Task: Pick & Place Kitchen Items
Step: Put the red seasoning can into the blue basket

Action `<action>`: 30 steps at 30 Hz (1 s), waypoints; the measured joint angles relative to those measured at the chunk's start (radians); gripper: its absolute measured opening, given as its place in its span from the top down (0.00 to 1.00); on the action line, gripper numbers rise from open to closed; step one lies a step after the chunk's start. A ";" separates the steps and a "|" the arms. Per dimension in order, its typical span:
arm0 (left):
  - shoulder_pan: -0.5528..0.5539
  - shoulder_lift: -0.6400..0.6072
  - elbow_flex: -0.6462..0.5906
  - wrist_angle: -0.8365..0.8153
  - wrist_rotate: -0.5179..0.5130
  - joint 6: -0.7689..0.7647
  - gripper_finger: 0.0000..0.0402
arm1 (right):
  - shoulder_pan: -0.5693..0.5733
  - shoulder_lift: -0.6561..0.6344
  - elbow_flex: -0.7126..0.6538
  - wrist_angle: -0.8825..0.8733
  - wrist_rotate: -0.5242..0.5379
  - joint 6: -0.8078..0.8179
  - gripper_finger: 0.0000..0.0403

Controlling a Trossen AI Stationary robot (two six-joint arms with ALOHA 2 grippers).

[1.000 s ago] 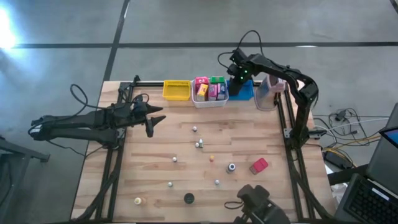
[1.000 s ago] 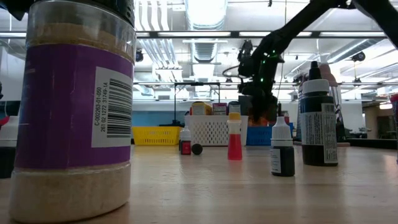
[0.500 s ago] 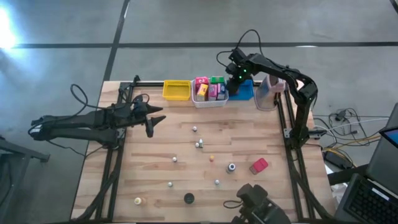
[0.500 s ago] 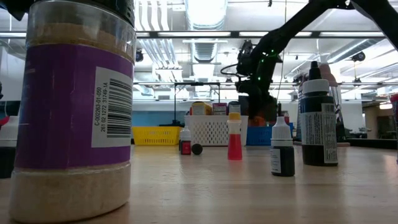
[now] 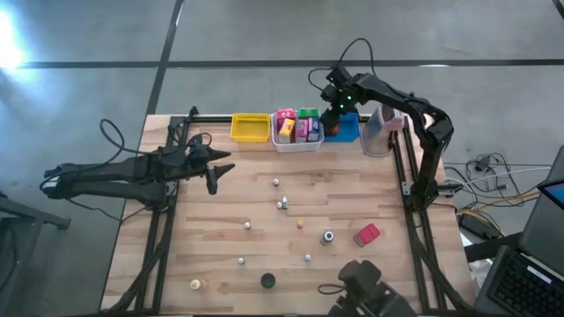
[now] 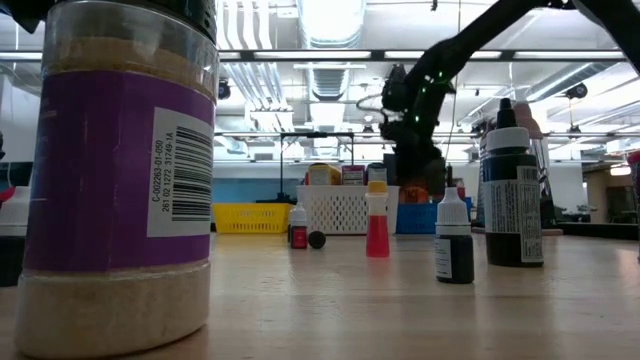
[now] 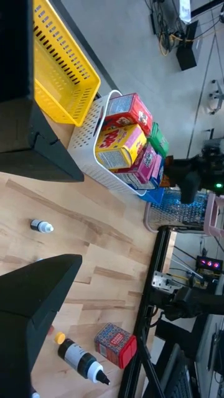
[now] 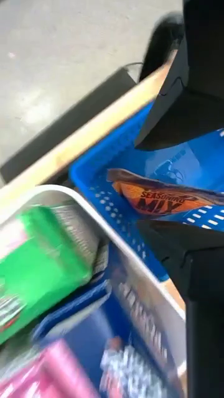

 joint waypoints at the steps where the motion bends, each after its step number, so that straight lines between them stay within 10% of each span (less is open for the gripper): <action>1: 0.000 0.000 0.000 0.000 0.000 0.000 0.49 | 0.000 -0.011 0.007 0.000 0.000 0.000 0.52; 13: 0.000 0.000 0.000 0.000 0.000 0.003 0.49 | 0.111 -0.218 0.067 -0.147 0.004 0.019 0.62; 30: 0.000 0.000 0.000 0.000 0.000 0.002 0.49 | 0.733 -0.527 0.058 -0.611 0.134 0.127 0.85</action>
